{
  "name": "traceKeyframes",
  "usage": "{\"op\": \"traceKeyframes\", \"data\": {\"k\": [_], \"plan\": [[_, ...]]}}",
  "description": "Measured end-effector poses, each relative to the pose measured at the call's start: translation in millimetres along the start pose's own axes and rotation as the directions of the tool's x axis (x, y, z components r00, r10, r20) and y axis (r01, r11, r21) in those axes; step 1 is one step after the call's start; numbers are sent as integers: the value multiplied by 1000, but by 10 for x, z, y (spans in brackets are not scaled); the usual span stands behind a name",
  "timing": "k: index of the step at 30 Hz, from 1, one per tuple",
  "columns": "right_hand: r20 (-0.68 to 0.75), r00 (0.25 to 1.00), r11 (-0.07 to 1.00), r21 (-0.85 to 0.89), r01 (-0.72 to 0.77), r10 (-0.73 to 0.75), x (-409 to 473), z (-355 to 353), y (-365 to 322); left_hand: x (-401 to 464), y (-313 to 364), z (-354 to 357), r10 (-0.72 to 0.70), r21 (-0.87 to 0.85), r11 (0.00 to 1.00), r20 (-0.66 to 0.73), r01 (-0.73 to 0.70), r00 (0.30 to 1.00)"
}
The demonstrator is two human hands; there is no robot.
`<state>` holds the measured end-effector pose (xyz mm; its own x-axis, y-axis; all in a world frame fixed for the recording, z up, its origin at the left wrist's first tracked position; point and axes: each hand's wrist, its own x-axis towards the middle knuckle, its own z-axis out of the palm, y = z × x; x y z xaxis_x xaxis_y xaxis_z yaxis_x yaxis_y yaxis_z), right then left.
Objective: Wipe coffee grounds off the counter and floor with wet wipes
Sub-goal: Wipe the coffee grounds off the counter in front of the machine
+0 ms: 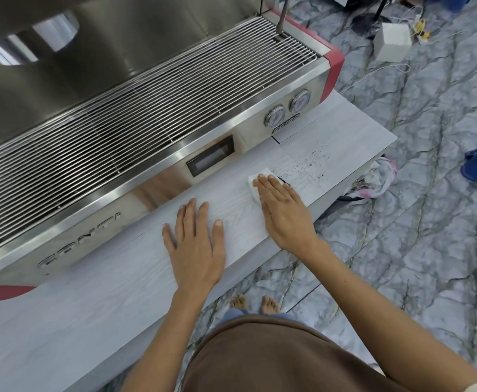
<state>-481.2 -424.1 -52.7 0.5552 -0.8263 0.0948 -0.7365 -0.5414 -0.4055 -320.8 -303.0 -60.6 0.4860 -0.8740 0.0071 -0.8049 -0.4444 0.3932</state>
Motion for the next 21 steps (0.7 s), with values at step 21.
{"op": "traceKeyframes", "data": {"k": [21], "plan": [[-42, 999, 981, 189, 38, -30, -271, 5, -417, 207, 94, -20, 76, -113, 991, 16, -73, 997]]}}
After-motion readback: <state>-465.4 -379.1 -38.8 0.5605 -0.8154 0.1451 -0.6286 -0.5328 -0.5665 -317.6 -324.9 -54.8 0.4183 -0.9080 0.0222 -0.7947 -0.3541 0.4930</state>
